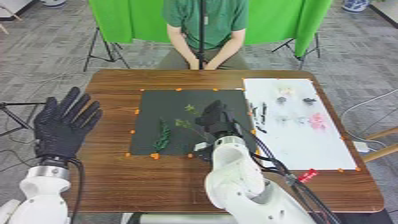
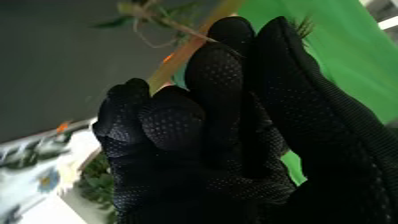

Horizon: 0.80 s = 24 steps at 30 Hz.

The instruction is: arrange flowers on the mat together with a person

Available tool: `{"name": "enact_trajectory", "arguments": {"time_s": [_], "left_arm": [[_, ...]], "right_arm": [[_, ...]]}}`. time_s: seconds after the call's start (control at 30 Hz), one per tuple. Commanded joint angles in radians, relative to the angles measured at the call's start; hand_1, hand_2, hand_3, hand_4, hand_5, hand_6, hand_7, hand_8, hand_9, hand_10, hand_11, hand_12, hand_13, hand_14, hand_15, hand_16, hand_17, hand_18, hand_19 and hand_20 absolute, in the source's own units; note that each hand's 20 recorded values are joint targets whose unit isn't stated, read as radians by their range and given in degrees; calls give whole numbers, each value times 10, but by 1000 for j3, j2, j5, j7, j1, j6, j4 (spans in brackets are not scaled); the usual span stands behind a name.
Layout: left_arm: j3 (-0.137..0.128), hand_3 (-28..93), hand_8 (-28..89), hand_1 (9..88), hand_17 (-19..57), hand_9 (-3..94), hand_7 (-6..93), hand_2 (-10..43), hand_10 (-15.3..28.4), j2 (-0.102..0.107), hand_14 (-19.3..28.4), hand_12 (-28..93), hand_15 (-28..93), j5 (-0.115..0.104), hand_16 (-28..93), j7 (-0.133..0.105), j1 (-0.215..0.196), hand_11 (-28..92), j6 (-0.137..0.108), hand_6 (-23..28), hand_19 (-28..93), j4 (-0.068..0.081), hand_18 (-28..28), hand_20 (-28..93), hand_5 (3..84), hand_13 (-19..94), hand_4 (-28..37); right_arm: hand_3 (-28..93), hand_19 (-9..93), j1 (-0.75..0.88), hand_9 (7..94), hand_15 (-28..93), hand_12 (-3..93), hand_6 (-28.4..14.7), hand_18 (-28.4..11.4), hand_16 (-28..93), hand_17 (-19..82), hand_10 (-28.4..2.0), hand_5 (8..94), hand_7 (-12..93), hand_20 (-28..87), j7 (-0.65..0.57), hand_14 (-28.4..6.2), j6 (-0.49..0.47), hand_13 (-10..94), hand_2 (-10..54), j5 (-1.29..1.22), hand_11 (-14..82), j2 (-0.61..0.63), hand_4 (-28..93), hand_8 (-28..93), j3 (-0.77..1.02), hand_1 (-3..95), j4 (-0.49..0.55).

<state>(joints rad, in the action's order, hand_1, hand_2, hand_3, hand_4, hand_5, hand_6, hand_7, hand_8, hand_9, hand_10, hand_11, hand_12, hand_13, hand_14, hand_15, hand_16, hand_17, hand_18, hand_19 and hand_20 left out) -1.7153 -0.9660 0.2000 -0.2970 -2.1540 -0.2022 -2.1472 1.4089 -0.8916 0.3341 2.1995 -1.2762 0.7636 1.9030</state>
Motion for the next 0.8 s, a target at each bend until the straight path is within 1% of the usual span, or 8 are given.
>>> {"name": "enact_trajectory", "arguments": {"time_s": [0.03, 0.1, 0.2, 0.27, 0.37, 0.53, 0.6, 0.8], "left_arm": [[37, 693, -87, 259, -76, 308, 106, 132, 145, 30, 171, 101, 451, -4, -35, 33, 29, 171, -17, 73, 367, 24, 165, 201, 374, 265, -283], [61, 695, -88, 258, -76, 308, 107, 132, 145, 38, 170, 101, 452, -2, -35, 51, 53, 171, -21, 73, 367, 34, 164, 201, 374, 265, -283], [65, 694, -88, 258, -76, 308, 107, 132, 145, 44, 170, 101, 451, 4, -36, 63, 55, 170, -18, 73, 367, 35, 164, 201, 374, 265, -283], [63, 695, -88, 258, -76, 307, 106, 132, 145, 48, 170, 101, 451, 10, -36, 61, 54, 170, -17, 73, 366, 36, 164, 201, 374, 265, -283], [58, 696, -88, 257, -76, 307, 107, 132, 145, 46, 170, 101, 451, 3, -36, 57, 45, 170, -20, 73, 366, 34, 164, 201, 375, 265, -283], [70, 695, -88, 257, -76, 307, 108, 131, 145, 46, 170, 101, 452, 9, -36, 67, 58, 170, -14, 73, 366, 40, 164, 201, 375, 265, -283], [77, 695, -88, 258, -77, 307, 108, 132, 145, 47, 170, 101, 451, 8, -36, 59, 61, 171, -12, 73, 366, 43, 164, 202, 375, 265, -283], [69, 697, -88, 257, -77, 305, 109, 131, 146, 42, 169, 103, 452, 4, -36, 47, 50, 174, -10, 74, 367, 39, 164, 202, 372, 264, -283]], "right_arm": [[654, 932, -41, 779, 708, 464, -14, -241, 469, 458, -119, 731, 401, 427, -70, -127, 73, 707, -87, 9, 477, -124, -234, 144, -19, 553, -120], [659, 932, -29, 782, 709, 460, -17, -242, 467, 461, -119, 731, 403, 428, -91, -128, 83, 709, -88, 47, 477, -146, -231, 143, -18, 552, -152], [667, 932, -5, 782, 710, 458, -19, -244, 463, 462, -118, 733, 405, 430, -105, -129, 68, 711, -91, 58, 477, -158, -232, 137, -20, 551, -165], [669, 932, -7, 783, 710, 458, -21, -245, 462, 463, -118, 733, 407, 430, -117, -130, 72, 711, -91, 58, 476, -151, -232, 136, -36, 551, -167], [670, 932, 0, 784, 710, 457, -22, -249, 460, 463, -118, 734, 408, 432, -128, -131, 64, 712, -93, 65, 474, -153, -231, 134, -44, 550, -170], [669, 932, 11, 778, 712, 464, -18, -252, 458, 467, -121, 721, 419, 434, -138, -135, 68, 712, -92, 49, 476, -160, -231, 145, -47, 549, -168], [666, 932, 10, 771, 712, 472, -22, -253, 459, 468, -126, 699, 424, 436, -120, -136, 81, 711, -93, 38, 471, -156, -230, 134, -52, 545, -167], [662, 932, 9, 759, 704, 458, -59, -251, 439, 466, -128, 674, 309, 422, -104, -136, 95, 704, -95, 32, 457, -145, -233, 92, -64, 522, -153]]}}
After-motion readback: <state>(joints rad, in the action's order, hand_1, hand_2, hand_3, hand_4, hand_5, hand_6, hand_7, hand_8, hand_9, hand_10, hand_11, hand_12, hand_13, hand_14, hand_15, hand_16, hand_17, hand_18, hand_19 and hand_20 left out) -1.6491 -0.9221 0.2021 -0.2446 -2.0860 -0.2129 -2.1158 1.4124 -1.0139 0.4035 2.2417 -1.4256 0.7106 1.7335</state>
